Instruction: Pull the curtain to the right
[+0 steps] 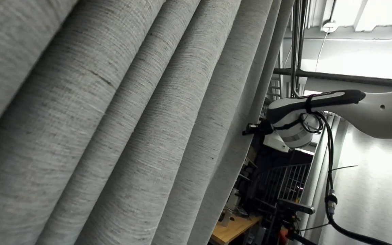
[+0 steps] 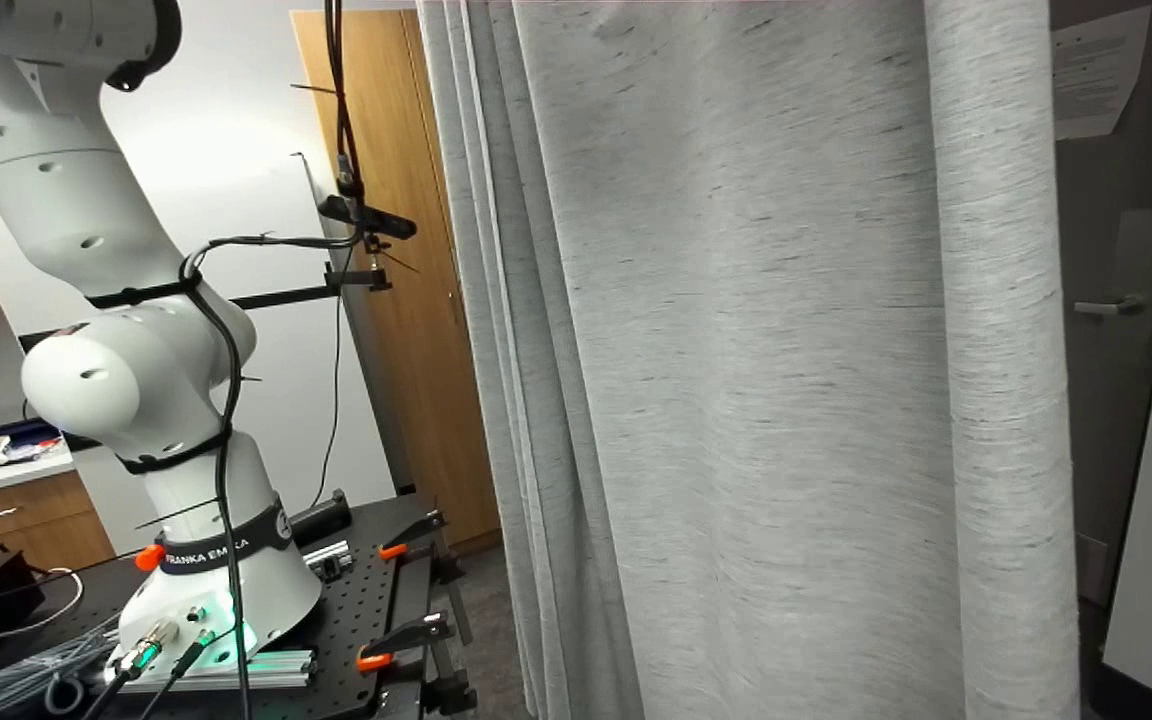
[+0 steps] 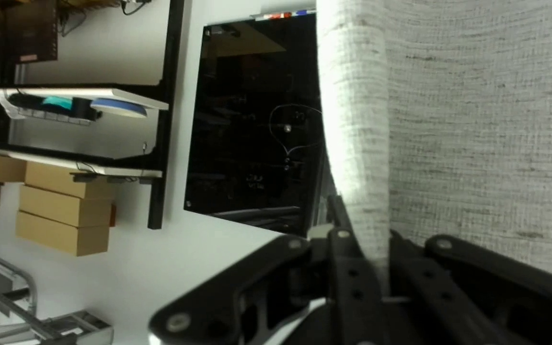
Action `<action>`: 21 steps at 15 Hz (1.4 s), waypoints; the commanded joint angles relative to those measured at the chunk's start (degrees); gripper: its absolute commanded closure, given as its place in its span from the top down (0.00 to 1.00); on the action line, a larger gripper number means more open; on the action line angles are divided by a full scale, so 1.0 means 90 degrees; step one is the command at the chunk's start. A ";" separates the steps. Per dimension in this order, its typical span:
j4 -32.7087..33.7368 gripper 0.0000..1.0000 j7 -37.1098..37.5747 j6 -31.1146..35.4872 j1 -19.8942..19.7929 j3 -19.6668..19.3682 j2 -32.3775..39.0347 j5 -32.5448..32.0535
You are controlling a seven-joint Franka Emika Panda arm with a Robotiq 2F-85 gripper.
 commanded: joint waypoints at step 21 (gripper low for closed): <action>0.1418 0.00 -0.0436 -0.2779 -0.0144 -0.1828 0.1391 0.3697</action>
